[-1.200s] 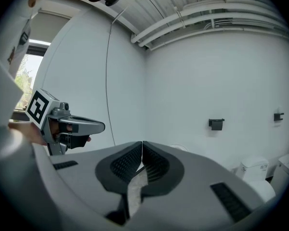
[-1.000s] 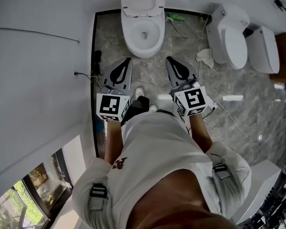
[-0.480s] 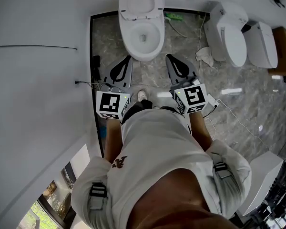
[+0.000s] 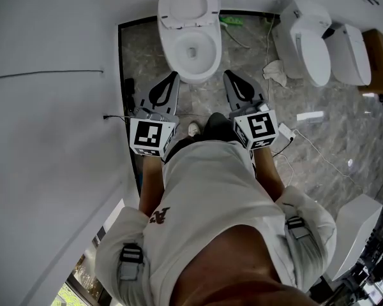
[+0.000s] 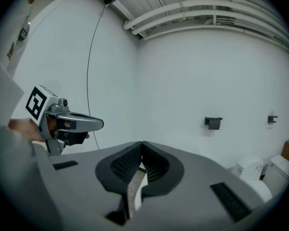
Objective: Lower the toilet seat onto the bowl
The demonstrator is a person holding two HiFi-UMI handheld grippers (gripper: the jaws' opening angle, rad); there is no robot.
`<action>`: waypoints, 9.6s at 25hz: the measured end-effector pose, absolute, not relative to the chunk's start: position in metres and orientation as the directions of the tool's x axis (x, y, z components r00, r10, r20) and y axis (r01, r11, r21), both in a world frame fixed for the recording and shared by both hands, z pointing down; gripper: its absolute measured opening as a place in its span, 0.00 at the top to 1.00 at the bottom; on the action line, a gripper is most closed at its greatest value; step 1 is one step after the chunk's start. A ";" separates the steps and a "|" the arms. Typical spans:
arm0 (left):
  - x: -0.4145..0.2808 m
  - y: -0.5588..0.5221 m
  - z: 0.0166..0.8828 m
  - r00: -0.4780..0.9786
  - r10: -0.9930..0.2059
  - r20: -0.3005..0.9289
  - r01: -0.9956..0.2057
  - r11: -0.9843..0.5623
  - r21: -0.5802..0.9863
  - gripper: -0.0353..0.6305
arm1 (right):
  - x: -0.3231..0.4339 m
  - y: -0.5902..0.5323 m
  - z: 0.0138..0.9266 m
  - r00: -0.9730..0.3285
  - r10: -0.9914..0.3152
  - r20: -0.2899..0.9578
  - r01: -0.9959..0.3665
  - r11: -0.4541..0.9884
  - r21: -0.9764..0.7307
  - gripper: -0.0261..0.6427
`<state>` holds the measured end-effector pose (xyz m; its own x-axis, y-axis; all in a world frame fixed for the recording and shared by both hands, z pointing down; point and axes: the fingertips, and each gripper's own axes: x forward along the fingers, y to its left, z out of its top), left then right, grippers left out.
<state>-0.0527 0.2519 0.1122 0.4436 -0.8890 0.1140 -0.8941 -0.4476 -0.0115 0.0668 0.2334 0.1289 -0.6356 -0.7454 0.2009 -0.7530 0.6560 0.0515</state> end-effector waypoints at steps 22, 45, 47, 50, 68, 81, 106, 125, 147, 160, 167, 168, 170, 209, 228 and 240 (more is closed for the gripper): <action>-0.073 0.138 0.126 0.438 -0.886 0.152 -0.897 -0.443 0.002 0.91 | 0.047 0.121 0.139 -0.637 -0.734 0.235 -0.743 0.666 0.068 0.93; -0.054 -0.041 0.145 0.330 -0.914 0.236 -0.941 -0.337 0.012 0.91 | 0.071 -0.070 0.162 -0.696 -0.653 0.299 -0.675 0.737 0.040 0.93; -0.052 -0.051 0.148 0.319 -0.916 0.242 -0.945 -0.328 0.004 0.91 | 0.073 -0.081 0.166 -0.706 -0.638 0.306 -0.662 0.749 0.034 0.93; -0.054 -0.066 0.156 0.301 -0.920 0.250 -0.949 -0.314 -0.012 0.91 | 0.073 -0.095 0.170 -0.711 -0.627 0.317 -0.649 0.760 0.048 0.93; -0.085 -0.137 0.198 0.317 -0.902 0.293 -0.941 -0.339 -0.025 0.91 | 0.073 -0.157 0.203 -0.636 -0.692 0.341 -0.711 0.697 0.090 0.93; -0.109 -0.203 0.236 0.423 -0.839 0.343 -0.887 -0.460 -0.032 0.91 | 0.029 -0.209 0.228 -0.542 -0.748 0.384 -0.775 0.621 0.116 0.93; -0.137 -0.278 0.312 0.497 -0.785 0.371 -0.849 -0.528 0.022 0.91 | -0.013 -0.277 0.294 -0.495 -0.771 0.402 -0.813 0.574 0.100 0.93; -0.140 -0.333 0.360 0.514 -0.762 0.394 -0.827 -0.562 -0.010 0.91 | -0.019 -0.340 0.350 -0.485 -0.756 0.441 -0.778 0.603 0.177 0.92; -0.143 -0.385 0.406 0.499 -0.754 0.426 -0.824 -0.565 -0.034 0.91 | -0.025 -0.402 0.405 -0.460 -0.734 0.500 -0.722 0.637 0.270 0.80; -0.137 -0.402 0.417 0.510 -0.748 0.425 -0.812 -0.582 -0.050 0.82 | -0.039 -0.425 0.428 -0.463 -0.713 0.527 -0.664 0.673 0.326 0.71; -0.138 -0.407 0.427 0.503 -0.752 0.427 -0.816 -0.576 -0.053 0.79 | -0.045 -0.431 0.437 -0.463 -0.715 0.524 -0.659 0.672 0.336 0.69; -0.137 -0.407 0.428 0.502 -0.752 0.427 -0.817 -0.574 -0.052 0.79 | -0.044 -0.430 0.437 -0.461 -0.719 0.519 -0.663 0.669 0.337 0.69; -0.137 -0.406 0.429 0.501 -0.754 0.426 -0.819 -0.572 -0.049 0.79 | -0.044 -0.428 0.436 -0.462 -0.727 0.508 -0.672 0.661 0.335 0.69; -0.122 -0.332 0.411 0.492 -0.800 0.344 -0.864 -0.495 0.086 0.77 | -0.024 -0.352 0.421 -0.523 -0.724 0.450 -0.680 0.673 0.291 0.75; -0.113 -0.280 0.412 0.424 -0.835 0.350 -0.900 -0.432 0.059 0.77 | -0.016 -0.300 0.421 -0.607 -0.663 0.438 -0.607 0.743 0.284 0.75; -0.107 -0.251 0.416 0.359 -0.863 0.355 -0.928 -0.369 0.039 0.77 | -0.009 -0.271 0.424 -0.663 -0.615 0.426 -0.554 0.786 0.273 0.75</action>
<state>-0.1070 -0.2505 0.4164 0.3585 -0.8634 0.3550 -0.9284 -0.3695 0.0391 -0.0087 -0.2706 0.4242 -0.6633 -0.6154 0.4258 -0.5540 0.7863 0.2734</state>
